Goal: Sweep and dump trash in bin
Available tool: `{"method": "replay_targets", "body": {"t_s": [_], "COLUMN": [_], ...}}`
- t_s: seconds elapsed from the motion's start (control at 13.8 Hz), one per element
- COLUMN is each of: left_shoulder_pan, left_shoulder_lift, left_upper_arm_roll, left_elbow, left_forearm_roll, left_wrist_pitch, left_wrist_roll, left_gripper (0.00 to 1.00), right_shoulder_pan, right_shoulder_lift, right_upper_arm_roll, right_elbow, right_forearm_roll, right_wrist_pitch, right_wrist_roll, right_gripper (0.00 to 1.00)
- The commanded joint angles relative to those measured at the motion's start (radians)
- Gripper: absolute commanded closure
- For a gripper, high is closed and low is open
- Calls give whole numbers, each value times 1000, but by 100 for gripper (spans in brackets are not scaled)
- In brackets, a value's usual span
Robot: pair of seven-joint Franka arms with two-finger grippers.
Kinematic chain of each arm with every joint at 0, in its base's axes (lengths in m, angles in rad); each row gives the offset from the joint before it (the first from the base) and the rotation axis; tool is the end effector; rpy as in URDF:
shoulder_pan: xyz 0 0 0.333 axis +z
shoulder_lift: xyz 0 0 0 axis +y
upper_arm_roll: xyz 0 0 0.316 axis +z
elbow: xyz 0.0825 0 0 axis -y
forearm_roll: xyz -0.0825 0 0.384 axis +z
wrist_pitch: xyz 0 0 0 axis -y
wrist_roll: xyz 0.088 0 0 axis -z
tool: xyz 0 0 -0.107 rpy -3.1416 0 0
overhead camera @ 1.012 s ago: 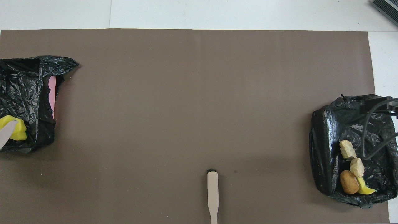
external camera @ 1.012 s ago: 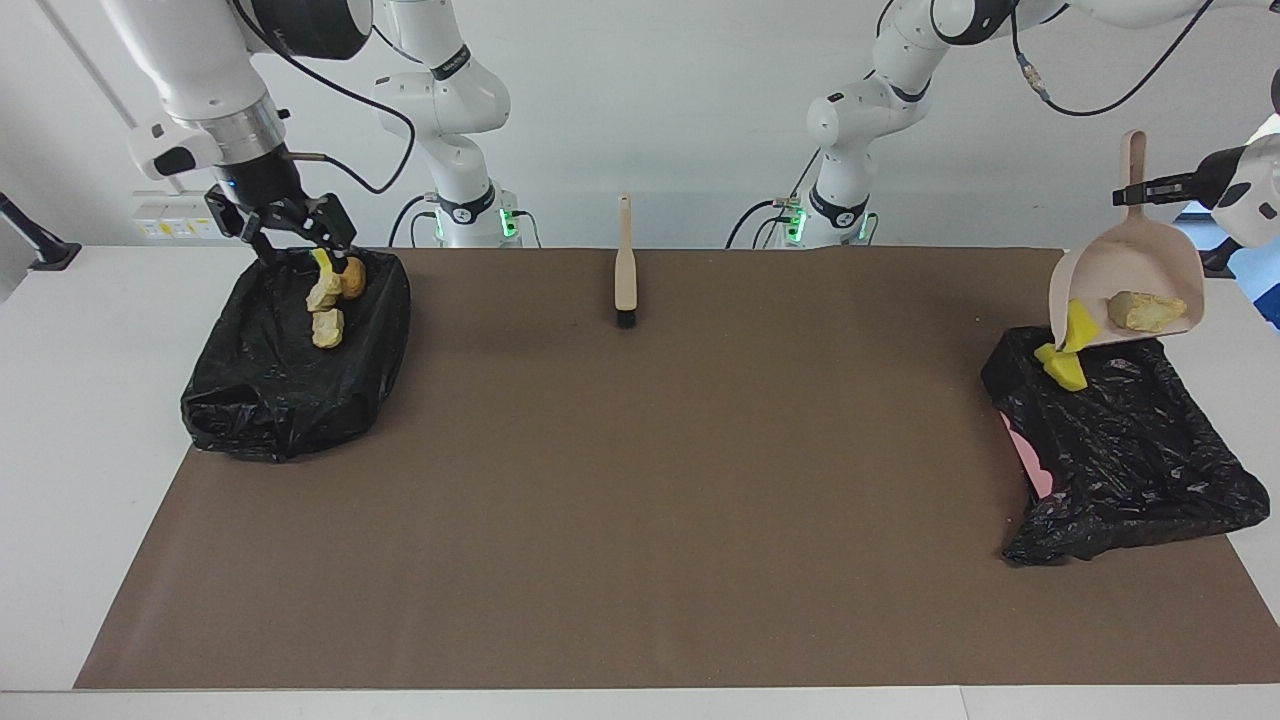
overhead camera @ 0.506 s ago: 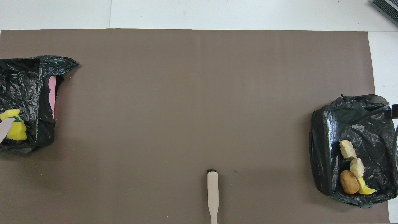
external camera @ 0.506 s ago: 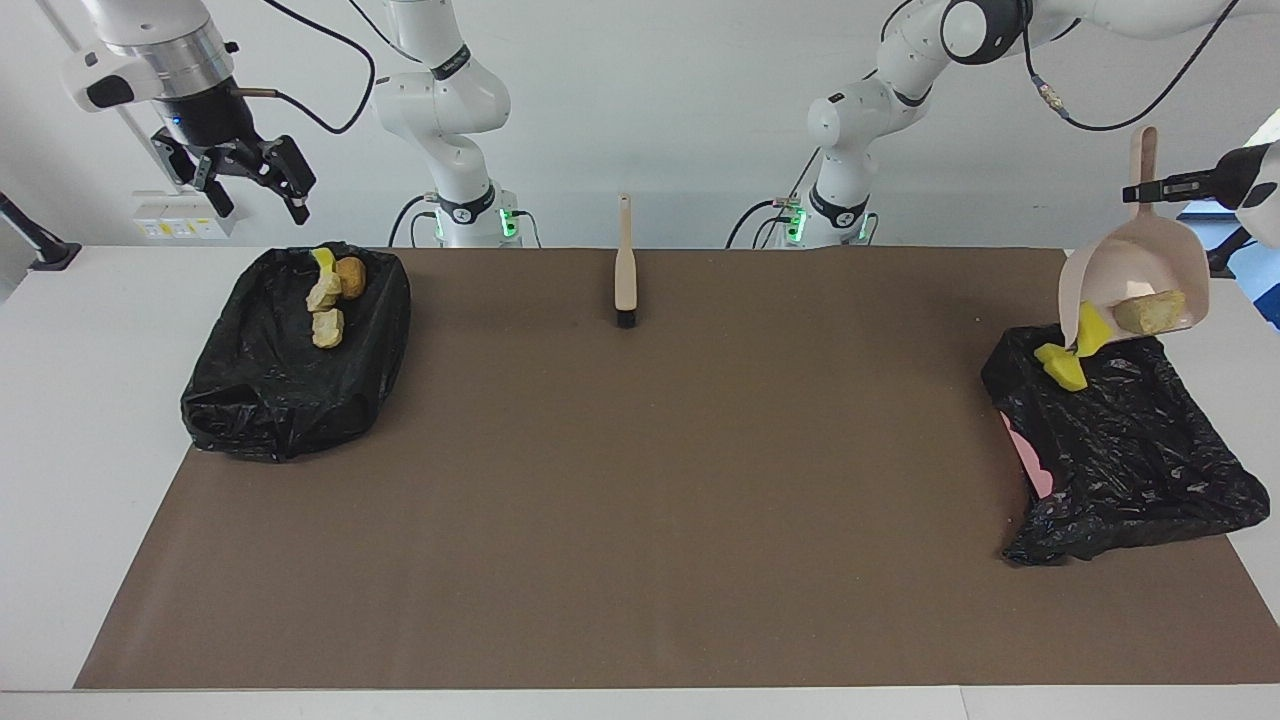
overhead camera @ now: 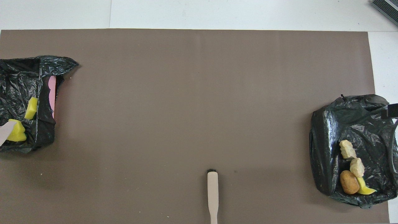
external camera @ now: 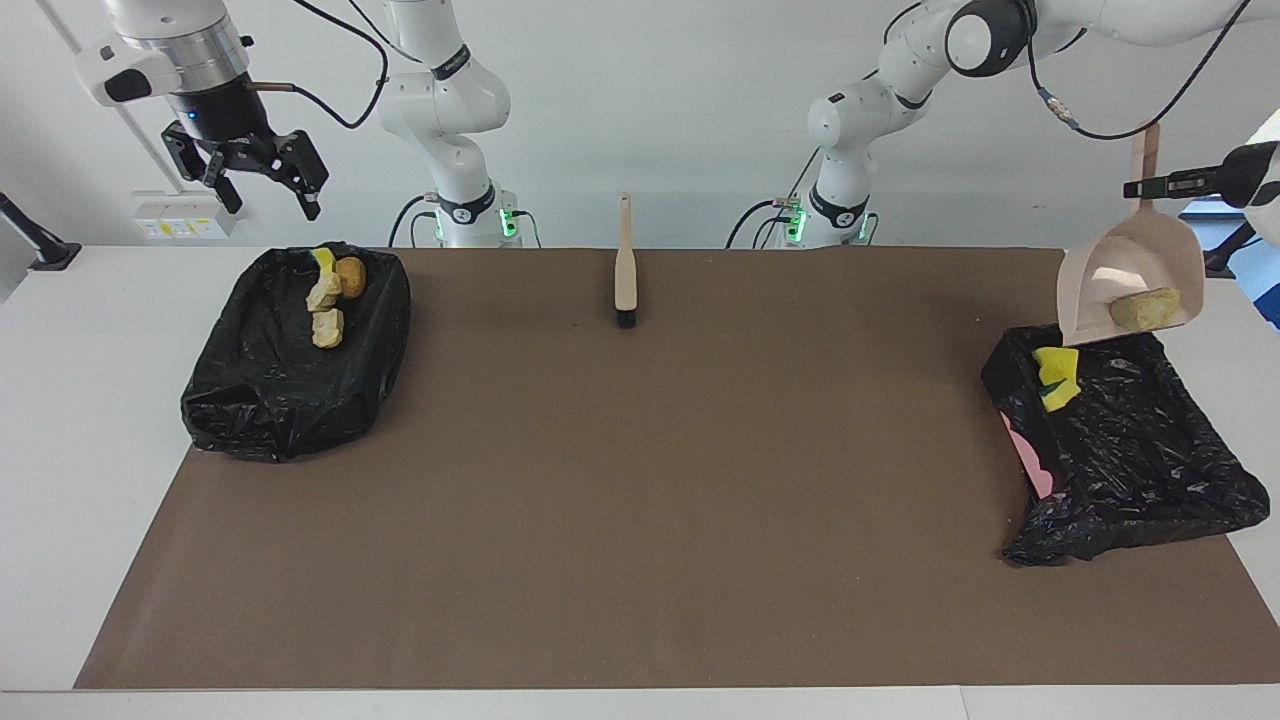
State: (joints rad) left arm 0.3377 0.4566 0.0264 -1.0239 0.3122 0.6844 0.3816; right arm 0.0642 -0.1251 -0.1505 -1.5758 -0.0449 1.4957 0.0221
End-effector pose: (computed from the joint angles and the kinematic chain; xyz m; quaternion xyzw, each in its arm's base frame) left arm 0.5220 0.2390 0.5664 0.9105 0.0660 -0.4081 0.0060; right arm 0.5042 -0.0547 0.6811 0.9981 -0.0559 0.0214 0.0137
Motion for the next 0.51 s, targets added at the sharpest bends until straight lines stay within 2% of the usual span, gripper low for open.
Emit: {"method": "replay_targets", "body": {"t_s": [0.0, 0.43], "left_shoulder_pan": [-6, -20], "left_shoulder_lift": [14, 5], "left_upper_arm_roll": [-2, -8], "left_elbow": [4, -2], "left_forearm_roll": [25, 18], "left_wrist_pitch": [-36, -25], "left_wrist_roll": [-4, 3], "left_gripper": [100, 100], "right_shoulder_pan": [-1, -1], "right_shoulder_lift": [5, 5], "right_upper_arm_roll": [0, 0], "right_elbow": [14, 14], "right_forearm_roll": [-9, -9], "right_wrist_pitch": [-20, -20], "right_wrist_roll": [-19, -19], "right_gripper": [0, 0]}}
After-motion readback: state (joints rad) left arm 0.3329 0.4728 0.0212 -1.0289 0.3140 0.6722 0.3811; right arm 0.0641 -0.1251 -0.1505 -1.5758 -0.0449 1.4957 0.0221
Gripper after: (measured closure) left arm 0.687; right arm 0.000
